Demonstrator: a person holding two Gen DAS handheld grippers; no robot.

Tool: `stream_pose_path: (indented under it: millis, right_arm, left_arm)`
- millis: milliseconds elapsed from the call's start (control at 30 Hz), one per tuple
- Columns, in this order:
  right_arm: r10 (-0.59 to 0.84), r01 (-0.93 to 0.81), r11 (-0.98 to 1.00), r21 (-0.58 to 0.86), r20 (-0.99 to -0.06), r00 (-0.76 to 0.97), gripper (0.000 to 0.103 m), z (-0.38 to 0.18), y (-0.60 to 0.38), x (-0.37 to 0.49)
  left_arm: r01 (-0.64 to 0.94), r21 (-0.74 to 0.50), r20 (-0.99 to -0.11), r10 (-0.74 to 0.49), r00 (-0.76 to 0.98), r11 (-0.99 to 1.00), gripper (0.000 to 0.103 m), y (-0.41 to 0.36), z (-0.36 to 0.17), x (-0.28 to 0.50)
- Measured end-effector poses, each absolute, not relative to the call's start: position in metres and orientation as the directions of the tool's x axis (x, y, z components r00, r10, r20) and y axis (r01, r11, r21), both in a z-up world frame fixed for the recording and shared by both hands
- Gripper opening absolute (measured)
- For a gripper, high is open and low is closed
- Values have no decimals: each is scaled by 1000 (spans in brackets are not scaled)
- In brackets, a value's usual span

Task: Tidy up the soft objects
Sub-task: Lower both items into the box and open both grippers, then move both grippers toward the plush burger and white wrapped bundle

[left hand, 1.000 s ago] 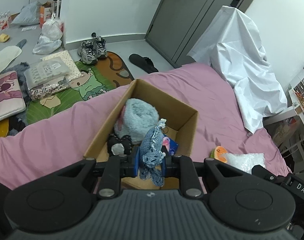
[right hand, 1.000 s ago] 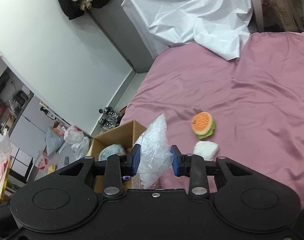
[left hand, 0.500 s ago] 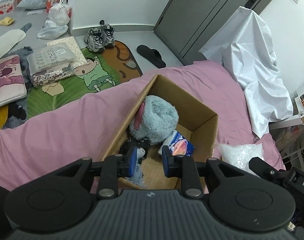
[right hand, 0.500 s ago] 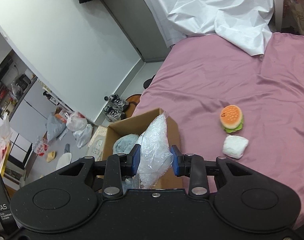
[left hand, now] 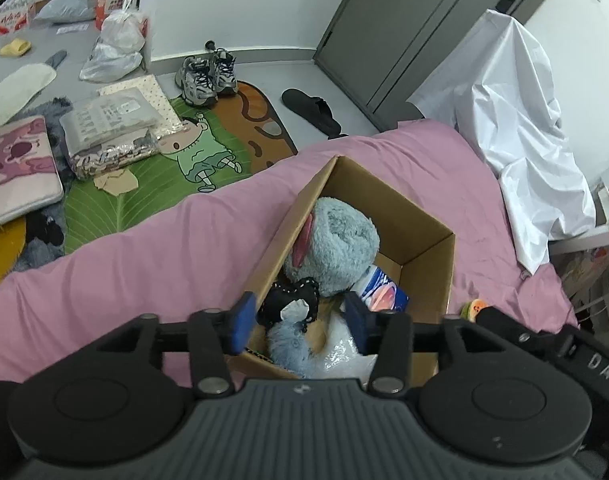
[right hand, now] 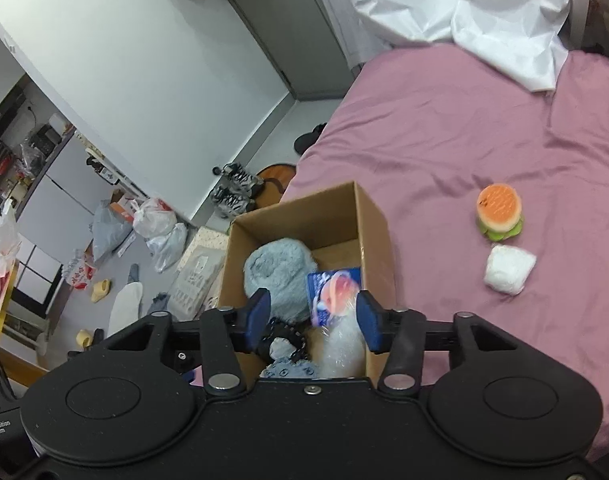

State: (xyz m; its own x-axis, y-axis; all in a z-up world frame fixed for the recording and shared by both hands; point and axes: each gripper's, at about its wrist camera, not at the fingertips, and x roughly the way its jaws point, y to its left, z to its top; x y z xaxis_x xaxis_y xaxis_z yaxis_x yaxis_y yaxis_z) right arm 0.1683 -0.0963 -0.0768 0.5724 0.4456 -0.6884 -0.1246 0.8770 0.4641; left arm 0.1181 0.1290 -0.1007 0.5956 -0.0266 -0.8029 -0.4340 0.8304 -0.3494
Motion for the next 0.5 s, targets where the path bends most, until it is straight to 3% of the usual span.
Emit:
stream_pose_path:
  millis: [100, 167, 300, 500]
  right_arm:
    - [416, -107, 889, 446, -685, 598, 61, -72, -103, 165]
    - [406, -94, 891, 445, -687, 602, 64, -73, -107, 165]
    - [372, -78, 906, 416, -692, 619, 78, -74, -115, 160]
    - [346, -77, 917, 390, -688, 637, 91, -72, -130, 154]
  left_arm:
    - [-418, -331, -806, -23, 592, 846, 72, 123, -99, 118]
    - [-410, -323, -804, -19, 594, 853, 78, 121, -97, 117]
    - [-388, -305, -802, -15, 597, 870, 83, 113, -94, 116]
    - [-388, -219, -815, 50, 577, 895, 93, 95, -86, 116]
